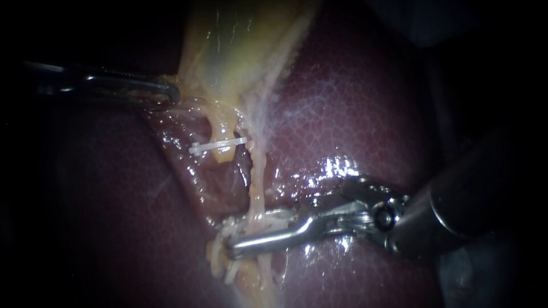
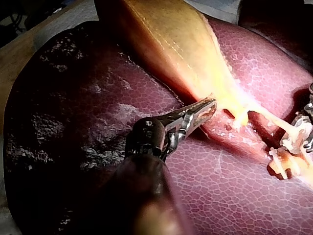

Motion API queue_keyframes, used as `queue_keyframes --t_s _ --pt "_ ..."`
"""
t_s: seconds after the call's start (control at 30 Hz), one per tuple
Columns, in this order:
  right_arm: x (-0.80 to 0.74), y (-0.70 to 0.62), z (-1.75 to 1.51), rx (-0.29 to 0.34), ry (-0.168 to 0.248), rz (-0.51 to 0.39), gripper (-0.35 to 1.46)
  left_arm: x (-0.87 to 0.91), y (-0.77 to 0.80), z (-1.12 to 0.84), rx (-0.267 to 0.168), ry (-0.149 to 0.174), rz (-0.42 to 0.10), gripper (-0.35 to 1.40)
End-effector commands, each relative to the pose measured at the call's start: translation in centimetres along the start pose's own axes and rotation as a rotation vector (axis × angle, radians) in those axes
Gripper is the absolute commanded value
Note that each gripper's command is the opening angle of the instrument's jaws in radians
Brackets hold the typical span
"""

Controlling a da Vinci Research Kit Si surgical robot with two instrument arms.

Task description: Clipping second clip right tube

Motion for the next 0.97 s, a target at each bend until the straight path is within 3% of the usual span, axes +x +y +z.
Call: queue_keyframes --t_s 0.03,0.23,0.97 --pt "0.01 0.0 0.0 0.0 0.0 0.0 0.08 0.0 0.0 0.0 0.0 0.0 0.0 -0.35" --pt "0.04 0.0 -0.01 0.0 -0.001 0.002 -0.35 0.0 0.0 0.0 0.0 0.0 0.0 -0.35" --pt "0.04 0.03 -0.04 0.014 -0.024 0.007 -0.35 0.0 0.0 0.0 0.0 0.0 0.0 -0.35"
